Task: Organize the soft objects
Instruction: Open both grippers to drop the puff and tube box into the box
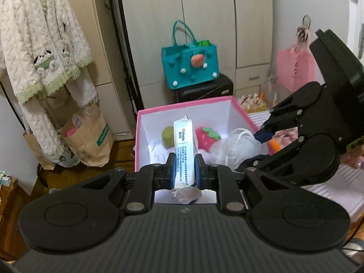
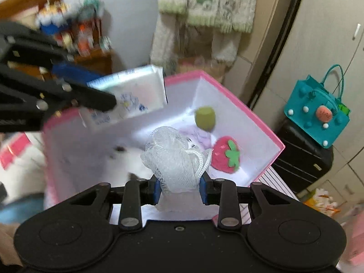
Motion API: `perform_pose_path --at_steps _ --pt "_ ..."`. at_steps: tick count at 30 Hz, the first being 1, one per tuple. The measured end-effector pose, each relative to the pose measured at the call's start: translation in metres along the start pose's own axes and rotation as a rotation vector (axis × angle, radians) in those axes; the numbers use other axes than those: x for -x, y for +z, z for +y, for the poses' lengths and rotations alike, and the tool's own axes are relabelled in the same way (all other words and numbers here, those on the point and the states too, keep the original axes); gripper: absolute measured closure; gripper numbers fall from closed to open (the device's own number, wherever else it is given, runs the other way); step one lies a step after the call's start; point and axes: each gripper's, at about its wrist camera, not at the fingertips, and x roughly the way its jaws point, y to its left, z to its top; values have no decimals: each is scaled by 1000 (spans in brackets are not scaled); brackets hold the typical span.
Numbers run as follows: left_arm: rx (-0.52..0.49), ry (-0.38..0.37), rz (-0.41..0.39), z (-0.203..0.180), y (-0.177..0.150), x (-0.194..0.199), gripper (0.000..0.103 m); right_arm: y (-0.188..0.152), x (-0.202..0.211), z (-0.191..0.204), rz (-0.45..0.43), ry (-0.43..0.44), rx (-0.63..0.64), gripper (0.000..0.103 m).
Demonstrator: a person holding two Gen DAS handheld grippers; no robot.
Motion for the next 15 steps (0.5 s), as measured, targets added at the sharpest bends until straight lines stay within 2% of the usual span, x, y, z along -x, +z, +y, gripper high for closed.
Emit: perform_pose_path --at_steps 6,13,15 --pt "-85 69 49 0 -2 -33 87 5 -36 -5 146 -17 51 65" --pt "-159 89 99 -8 -6 -59 87 -1 -44 13 210 -27 162 60" --pt "-191 119 97 -13 -8 -64 87 -1 -49 14 226 -36 182 52"
